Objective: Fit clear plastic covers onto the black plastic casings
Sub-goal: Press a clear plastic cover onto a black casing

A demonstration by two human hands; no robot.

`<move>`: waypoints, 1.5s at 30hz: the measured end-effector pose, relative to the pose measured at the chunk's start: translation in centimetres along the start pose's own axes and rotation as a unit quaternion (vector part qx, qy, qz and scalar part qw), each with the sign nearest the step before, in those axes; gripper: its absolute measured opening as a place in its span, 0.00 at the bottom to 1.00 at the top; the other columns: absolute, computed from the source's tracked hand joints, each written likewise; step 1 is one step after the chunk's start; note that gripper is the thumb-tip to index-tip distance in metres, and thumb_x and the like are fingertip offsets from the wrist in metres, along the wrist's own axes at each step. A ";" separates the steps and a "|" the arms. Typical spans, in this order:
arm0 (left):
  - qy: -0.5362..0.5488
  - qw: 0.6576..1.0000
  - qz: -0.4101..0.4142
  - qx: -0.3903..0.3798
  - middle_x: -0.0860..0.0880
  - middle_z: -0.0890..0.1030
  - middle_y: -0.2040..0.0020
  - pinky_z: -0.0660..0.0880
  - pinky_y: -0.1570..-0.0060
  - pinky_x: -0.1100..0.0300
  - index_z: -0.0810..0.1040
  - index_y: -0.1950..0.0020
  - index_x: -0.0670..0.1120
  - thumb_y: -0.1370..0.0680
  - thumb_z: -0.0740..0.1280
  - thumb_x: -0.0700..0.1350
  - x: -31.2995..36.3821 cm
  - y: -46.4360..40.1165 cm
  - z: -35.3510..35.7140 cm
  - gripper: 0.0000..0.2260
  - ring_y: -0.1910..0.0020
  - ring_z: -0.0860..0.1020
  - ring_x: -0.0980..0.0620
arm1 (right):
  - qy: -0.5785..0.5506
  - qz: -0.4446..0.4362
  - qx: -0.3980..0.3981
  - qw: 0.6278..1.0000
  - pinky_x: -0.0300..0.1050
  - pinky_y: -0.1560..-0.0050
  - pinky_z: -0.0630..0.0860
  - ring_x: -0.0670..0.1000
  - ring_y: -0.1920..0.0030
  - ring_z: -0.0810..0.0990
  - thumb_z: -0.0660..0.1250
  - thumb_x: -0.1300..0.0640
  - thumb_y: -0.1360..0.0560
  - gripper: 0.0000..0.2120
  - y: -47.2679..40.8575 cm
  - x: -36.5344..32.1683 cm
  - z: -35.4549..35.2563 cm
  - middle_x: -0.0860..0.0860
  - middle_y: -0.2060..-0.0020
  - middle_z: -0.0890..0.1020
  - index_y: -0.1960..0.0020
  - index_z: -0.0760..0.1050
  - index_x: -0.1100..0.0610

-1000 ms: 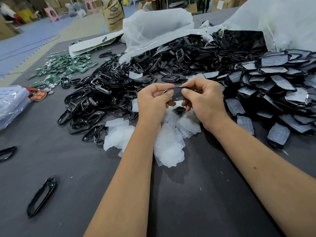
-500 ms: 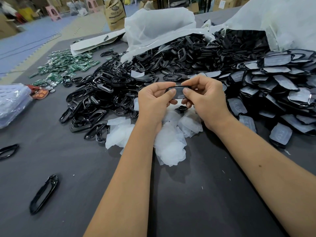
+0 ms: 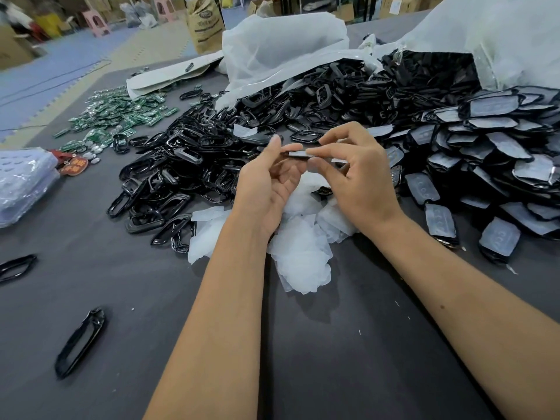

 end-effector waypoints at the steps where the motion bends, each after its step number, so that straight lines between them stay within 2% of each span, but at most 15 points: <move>1: -0.001 1.000 0.000 -0.008 0.41 0.84 0.56 0.80 0.63 0.67 0.81 0.48 0.34 0.16 0.66 0.45 -0.1 0.0 0.1 0.13 0.65 0.82 0.53 | -0.019 0.017 0.013 1.000 0.31 0.54 0.71 0.48 0.49 0.79 0.75 0.59 0.22 0.06 0.0 0.2 -0.1 0.53 0.48 0.80 0.47 0.87 0.59; 4: -0.070 0.997 0.035 -0.030 0.40 0.84 0.54 0.79 0.59 0.68 0.81 0.42 0.32 0.17 0.67 0.38 -0.5 0.1 0.6 0.09 0.60 0.82 0.53 | -0.133 0.103 0.035 0.985 0.32 0.53 0.73 0.47 0.50 0.79 0.74 0.61 0.22 0.02 -0.1 0.9 -0.5 0.51 0.52 0.81 0.52 0.86 0.57; 6: -0.095 0.993 0.057 -0.029 0.38 0.84 0.49 0.79 0.58 0.67 0.80 0.37 0.32 0.19 0.67 0.35 -0.8 0.2 0.8 0.11 0.57 0.81 0.52 | -0.220 0.157 0.026 0.962 0.36 0.53 0.75 0.44 0.56 0.79 0.73 0.62 0.21 0.05 -0.2 1.3 -0.5 0.50 0.56 0.82 0.54 0.86 0.56; 7: -0.099 0.993 0.062 -0.024 0.38 0.83 0.46 0.79 0.58 0.67 0.79 0.36 0.32 0.19 0.68 0.35 -0.8 0.2 0.8 0.12 0.57 0.81 0.51 | -0.261 0.185 0.014 0.947 0.35 0.57 0.75 0.43 0.61 0.78 0.72 0.62 0.21 0.05 -0.2 1.6 -0.4 0.49 0.59 0.83 0.54 0.86 0.55; 9: -0.110 0.992 0.065 -0.023 0.41 0.85 0.48 0.79 0.58 0.65 0.81 0.39 0.35 0.19 0.69 0.36 -0.7 0.2 0.8 0.09 0.57 0.82 0.53 | -0.332 0.235 -0.014 0.914 0.33 0.65 0.72 0.43 0.66 0.76 0.71 0.61 0.20 0.06 -0.2 1.9 -0.2 0.47 0.62 0.85 0.51 0.86 0.54; 12: -0.104 0.992 0.067 -0.023 0.45 0.86 0.54 0.80 0.57 0.63 0.82 0.46 0.39 0.18 0.68 0.37 -0.5 0.3 0.8 0.04 0.59 0.83 0.54 | -0.397 0.265 -0.041 0.878 0.37 0.59 0.76 0.45 0.58 0.82 0.69 0.65 0.20 0.08 -0.2 2.3 0.1 0.53 0.54 0.88 0.45 0.85 0.57; 15: -0.080 0.995 0.064 -0.009 0.45 0.85 0.56 0.80 0.59 0.64 0.82 0.48 0.39 0.18 0.67 0.36 -0.3 0.2 0.9 0.04 0.60 0.83 0.54 | -0.404 0.250 -0.056 0.878 0.42 0.52 0.78 0.48 0.53 0.86 0.69 0.68 0.21 0.12 -0.2 2.5 0.0 0.53 0.51 0.88 0.45 0.85 0.55; 24: -0.101 0.993 0.056 0.006 0.43 0.81 0.57 0.79 0.63 0.66 0.82 0.51 0.39 0.17 0.67 0.38 -0.6 0.3 1.2 0.06 0.63 0.76 0.54 | -0.390 0.223 -0.037 0.893 0.41 0.52 0.80 0.49 0.57 0.85 0.72 0.71 0.25 0.14 -0.1 2.8 -0.2 0.53 0.58 0.87 0.43 0.84 0.58; 30: -0.127 0.989 0.070 0.006 0.42 0.81 0.56 0.78 0.63 0.65 0.82 0.49 0.40 0.17 0.67 0.39 -0.7 0.3 1.1 0.05 0.62 0.76 0.53 | -0.406 0.238 -0.045 0.881 0.42 0.53 0.81 0.49 0.56 0.86 0.73 0.63 0.26 0.12 -0.1 2.6 0.0 0.51 0.57 0.87 0.43 0.84 0.57; 33: -0.142 0.986 0.092 -0.005 0.43 0.82 0.57 0.78 0.62 0.64 0.82 0.48 0.40 0.17 0.68 0.38 -0.8 0.3 1.2 0.04 0.63 0.77 0.54 | -0.379 0.228 -0.052 0.895 0.39 0.55 0.81 0.47 0.56 0.86 0.74 0.66 0.24 0.09 -0.1 2.3 0.0 0.50 0.58 0.88 0.47 0.84 0.55; 35: -0.159 0.982 0.101 -0.005 0.42 0.82 0.56 0.79 0.60 0.63 0.82 0.47 0.39 0.17 0.68 0.40 -0.8 0.3 1.2 0.04 0.62 0.80 0.54 | -0.327 0.198 -0.025 0.924 0.38 0.56 0.80 0.46 0.57 0.86 0.74 0.68 0.24 0.11 0.0 2.0 -0.1 0.48 0.59 0.88 0.49 0.84 0.53; 38: -0.163 0.982 0.089 0.017 0.43 0.82 0.59 0.80 0.60 0.62 0.81 0.51 0.39 0.16 0.66 0.45 -0.9 0.2 1.2 0.10 0.61 0.81 0.51 | -0.159 0.126 0.053 0.978 0.42 0.51 0.81 0.46 0.53 0.85 0.75 0.67 0.26 0.12 0.0 1.6 -0.6 0.46 0.57 0.87 0.52 0.85 0.50; 41: -0.136 0.989 0.058 0.016 0.43 0.84 0.61 0.81 0.61 0.60 0.81 0.50 0.38 0.16 0.67 0.49 -0.7 0.1 1.1 0.14 0.63 0.83 0.49 | -0.013 0.048 0.090 0.995 0.45 0.53 0.79 0.50 0.47 0.82 0.75 0.66 0.26 0.09 0.1 1.0 -0.8 0.48 0.54 0.85 0.52 0.87 0.53; 43: -0.145 0.987 0.066 0.002 0.43 0.85 0.61 0.81 0.60 0.61 0.81 0.47 0.35 0.19 0.71 0.43 -0.7 0.3 1.0 0.10 0.65 0.84 0.50 | 0.018 0.010 0.087 0.996 0.45 0.54 0.79 0.53 0.46 0.80 0.74 0.67 0.26 0.09 0.2 0.6 -0.7 0.49 0.53 0.85 0.52 0.88 0.56; 45: -0.151 0.985 0.085 0.011 0.44 0.85 0.61 0.81 0.61 0.63 0.81 0.47 0.35 0.22 0.72 0.33 -0.6 0.4 0.8 0.04 0.65 0.84 0.50 | 0.008 -0.003 0.086 0.996 0.44 0.54 0.80 0.51 0.46 0.81 0.68 0.72 0.27 0.14 0.3 0.3 -0.7 0.49 0.52 0.84 0.51 0.87 0.57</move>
Point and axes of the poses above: each hand's wrist, its own y-axis away from the middle knuckle, its own z-axis out of the palm, x = y × z, the point moved 3 cm from there along -y, towards the middle knuckle
